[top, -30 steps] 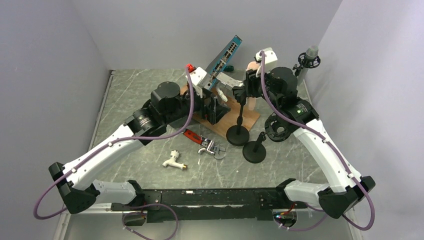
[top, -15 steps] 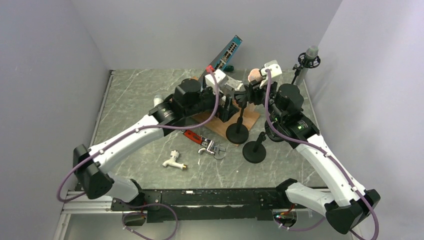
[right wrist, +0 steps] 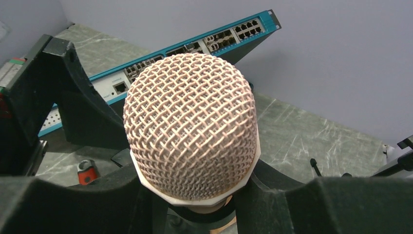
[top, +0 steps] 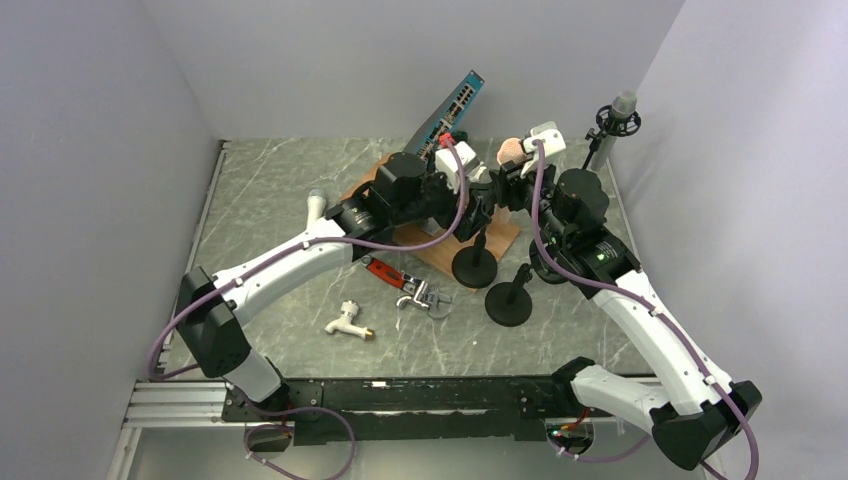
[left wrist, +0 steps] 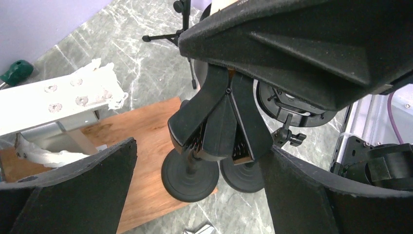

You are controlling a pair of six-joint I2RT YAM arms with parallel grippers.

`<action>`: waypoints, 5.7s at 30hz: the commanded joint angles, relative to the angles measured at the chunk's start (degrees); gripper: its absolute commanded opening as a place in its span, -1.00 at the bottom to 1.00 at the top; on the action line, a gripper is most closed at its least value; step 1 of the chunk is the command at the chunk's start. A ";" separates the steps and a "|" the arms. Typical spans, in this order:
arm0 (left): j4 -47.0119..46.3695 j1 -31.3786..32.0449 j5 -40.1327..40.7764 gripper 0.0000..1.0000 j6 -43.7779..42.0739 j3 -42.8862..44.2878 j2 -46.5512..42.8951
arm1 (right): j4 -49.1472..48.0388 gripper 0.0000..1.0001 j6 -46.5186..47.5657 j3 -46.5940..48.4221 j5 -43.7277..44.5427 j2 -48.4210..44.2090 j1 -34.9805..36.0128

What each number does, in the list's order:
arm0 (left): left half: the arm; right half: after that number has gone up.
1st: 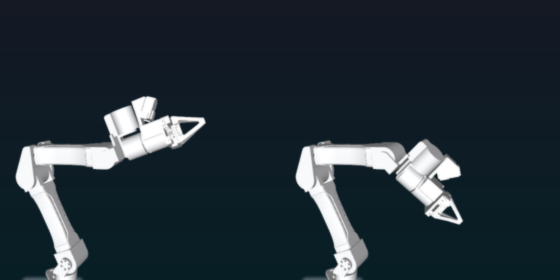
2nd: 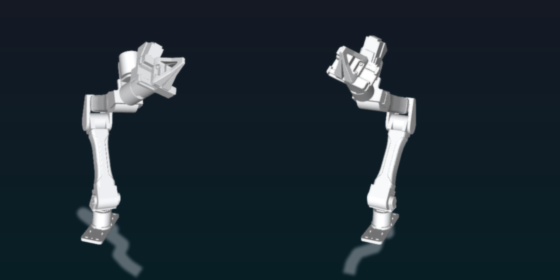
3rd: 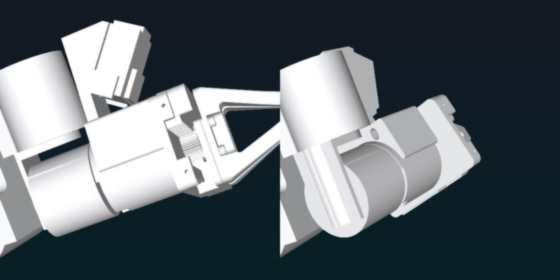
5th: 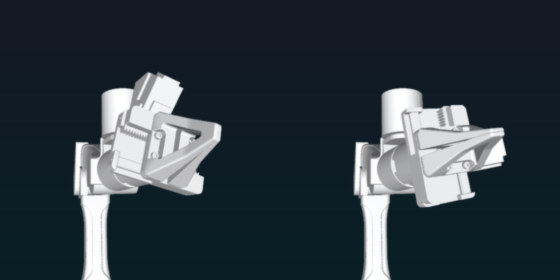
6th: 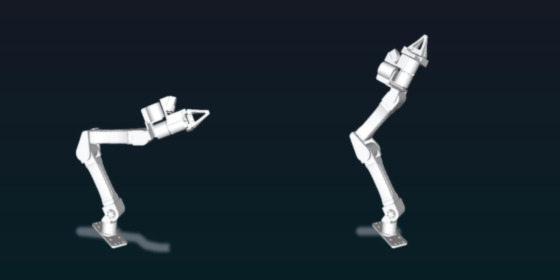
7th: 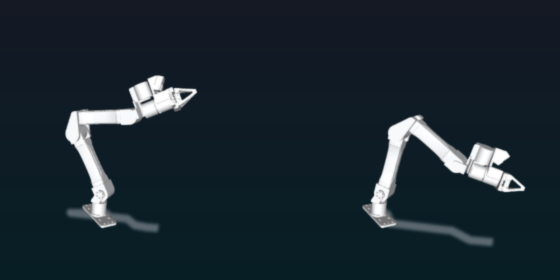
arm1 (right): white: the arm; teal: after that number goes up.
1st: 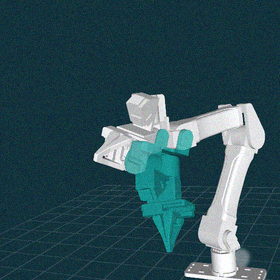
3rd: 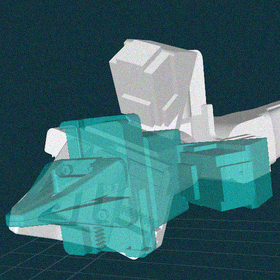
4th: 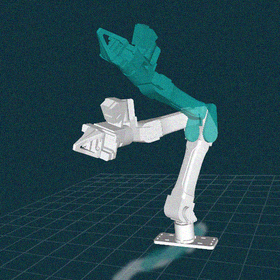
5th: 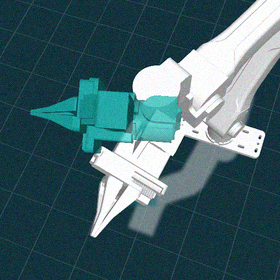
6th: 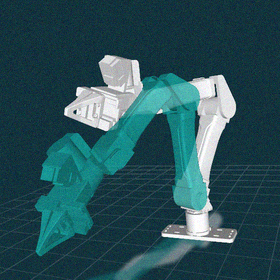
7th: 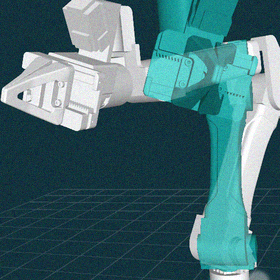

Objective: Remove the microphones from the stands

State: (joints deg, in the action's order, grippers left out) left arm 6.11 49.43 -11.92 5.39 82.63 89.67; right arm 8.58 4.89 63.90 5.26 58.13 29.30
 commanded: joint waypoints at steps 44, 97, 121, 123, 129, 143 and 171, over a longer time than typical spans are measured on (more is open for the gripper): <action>0.54 0.16 -3.94 -1.00 1.59 3.49 0.16 | 5.73 -1.00 1.60 34.96 11.04 7.39 -0.02; 2.77 -1.99 -8.48 -1.00 -0.46 5.49 4.12 | -12.91 -1.00 -1.51 2.23 -9.73 -2.01 0.05; 4.99 -1.94 -12.73 -1.00 -0.27 13.38 5.03 | -7.63 -1.00 0.55 16.03 14.63 -8.69 0.01; 5.72 -1.90 -12.97 -1.00 -0.44 15.94 6.47 | -5.42 -1.00 -0.55 14.87 14.52 -11.35 0.05; 4.71 -1.56 -15.90 -1.00 1.44 22.47 11.45 | 0.19 -1.00 -2.28 14.40 15.72 -16.59 0.07; -0.65 1.20 -16.76 -1.00 2.14 36.61 24.20 | 6.10 -1.00 -3.55 13.55 17.04 -23.50 0.06; -13.40 6.44 -16.58 -0.69 4.87 48.54 43.25 | 9.80 -1.00 -3.49 14.06 18.68 -28.23 0.01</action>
State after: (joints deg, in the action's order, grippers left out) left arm -4.19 56.31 -29.02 9.72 128.51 133.03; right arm 18.20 1.98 77.19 23.57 31.18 29.32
